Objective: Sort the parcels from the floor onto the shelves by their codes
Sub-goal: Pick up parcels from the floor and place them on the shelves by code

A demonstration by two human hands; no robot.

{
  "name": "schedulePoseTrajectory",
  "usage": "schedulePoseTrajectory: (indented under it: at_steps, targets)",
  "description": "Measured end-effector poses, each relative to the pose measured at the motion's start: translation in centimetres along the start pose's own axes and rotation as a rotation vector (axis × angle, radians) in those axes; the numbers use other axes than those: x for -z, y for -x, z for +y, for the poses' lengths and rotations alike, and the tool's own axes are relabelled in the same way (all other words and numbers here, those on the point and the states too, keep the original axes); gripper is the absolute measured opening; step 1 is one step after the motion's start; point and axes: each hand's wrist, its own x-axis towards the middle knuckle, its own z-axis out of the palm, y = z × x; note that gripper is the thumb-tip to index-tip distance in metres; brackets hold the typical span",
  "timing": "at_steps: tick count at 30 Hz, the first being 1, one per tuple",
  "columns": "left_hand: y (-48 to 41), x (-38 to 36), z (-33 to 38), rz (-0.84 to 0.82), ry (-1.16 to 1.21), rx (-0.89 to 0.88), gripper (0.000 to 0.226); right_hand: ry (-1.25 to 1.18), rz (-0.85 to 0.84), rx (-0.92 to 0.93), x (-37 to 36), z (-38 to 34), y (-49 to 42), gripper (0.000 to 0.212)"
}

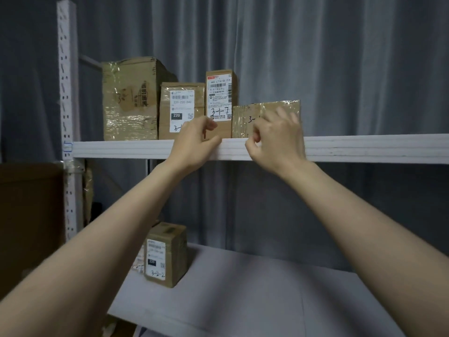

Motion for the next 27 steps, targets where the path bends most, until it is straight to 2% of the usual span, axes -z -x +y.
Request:
schedulePoseTrajectory:
  at_steps: [4, 10, 19, 27]
  targets:
    - [2.0, 4.5, 0.3, -0.098, -0.074, -0.013, 0.026, -0.096, -0.043, -0.021, 0.7, -4.7, 0.8, 0.02]
    - [6.9, 10.5, -0.1, -0.212, -0.189, 0.004, 0.037, -0.199, -0.155, -0.014, 2.6, -10.3, 3.2, 0.015]
    - [18.7, 13.9, -2.5, -0.454, -0.289, 0.174, 0.039, -0.282, -0.483, -0.036, 3.2, -18.2, 11.6, 0.019]
    - [31.4, 14.5, -6.7, -0.672, -0.257, 0.397, 0.038, -0.379, -0.782, -0.006, 2.0, -26.9, 22.9, 0.016]
